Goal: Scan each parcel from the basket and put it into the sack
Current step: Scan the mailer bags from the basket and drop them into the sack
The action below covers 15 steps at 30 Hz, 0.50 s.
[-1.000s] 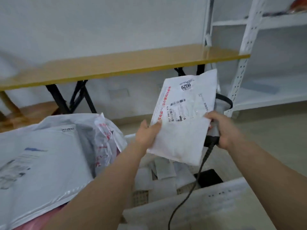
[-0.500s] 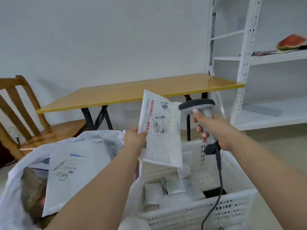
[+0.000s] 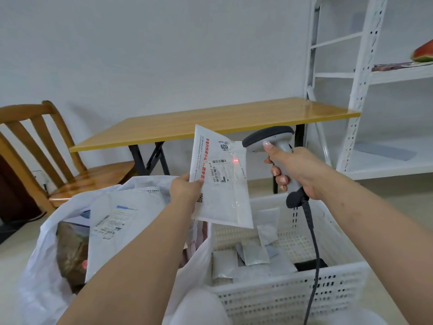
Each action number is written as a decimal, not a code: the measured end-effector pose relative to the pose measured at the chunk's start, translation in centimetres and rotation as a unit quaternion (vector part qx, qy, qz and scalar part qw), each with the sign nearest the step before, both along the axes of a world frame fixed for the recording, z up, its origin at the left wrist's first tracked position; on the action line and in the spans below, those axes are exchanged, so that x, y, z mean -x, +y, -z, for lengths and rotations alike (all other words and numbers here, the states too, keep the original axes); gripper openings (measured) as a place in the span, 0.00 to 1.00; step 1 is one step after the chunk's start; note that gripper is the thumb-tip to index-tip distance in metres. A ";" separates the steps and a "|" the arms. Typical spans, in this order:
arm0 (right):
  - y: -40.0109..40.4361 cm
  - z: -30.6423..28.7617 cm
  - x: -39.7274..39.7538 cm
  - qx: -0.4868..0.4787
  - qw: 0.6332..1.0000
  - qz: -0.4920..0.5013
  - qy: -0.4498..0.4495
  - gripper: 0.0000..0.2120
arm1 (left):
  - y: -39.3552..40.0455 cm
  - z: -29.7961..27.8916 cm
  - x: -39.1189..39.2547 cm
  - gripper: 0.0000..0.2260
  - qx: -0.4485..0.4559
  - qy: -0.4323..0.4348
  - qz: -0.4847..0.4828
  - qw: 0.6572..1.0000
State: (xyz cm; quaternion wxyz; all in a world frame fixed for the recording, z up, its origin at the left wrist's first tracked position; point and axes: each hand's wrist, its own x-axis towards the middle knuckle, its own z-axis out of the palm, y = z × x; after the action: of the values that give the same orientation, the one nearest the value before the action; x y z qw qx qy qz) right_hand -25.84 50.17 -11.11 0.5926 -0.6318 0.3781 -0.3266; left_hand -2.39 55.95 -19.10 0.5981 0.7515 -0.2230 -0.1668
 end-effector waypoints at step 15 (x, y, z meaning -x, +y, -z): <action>-0.2 2.4 -5.3 -0.023 0.999 -0.033 -0.001 0.24 | 8.5 -2.1 -9.6 0.19 -0.247 -0.101 -0.147 0.953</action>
State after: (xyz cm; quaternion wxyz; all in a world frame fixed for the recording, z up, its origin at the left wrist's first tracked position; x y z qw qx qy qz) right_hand -20.57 50.02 -13.52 0.6177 -0.6300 0.3634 -0.2991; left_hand 7.22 64.44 -16.99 0.3864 0.9130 -0.1211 -0.0498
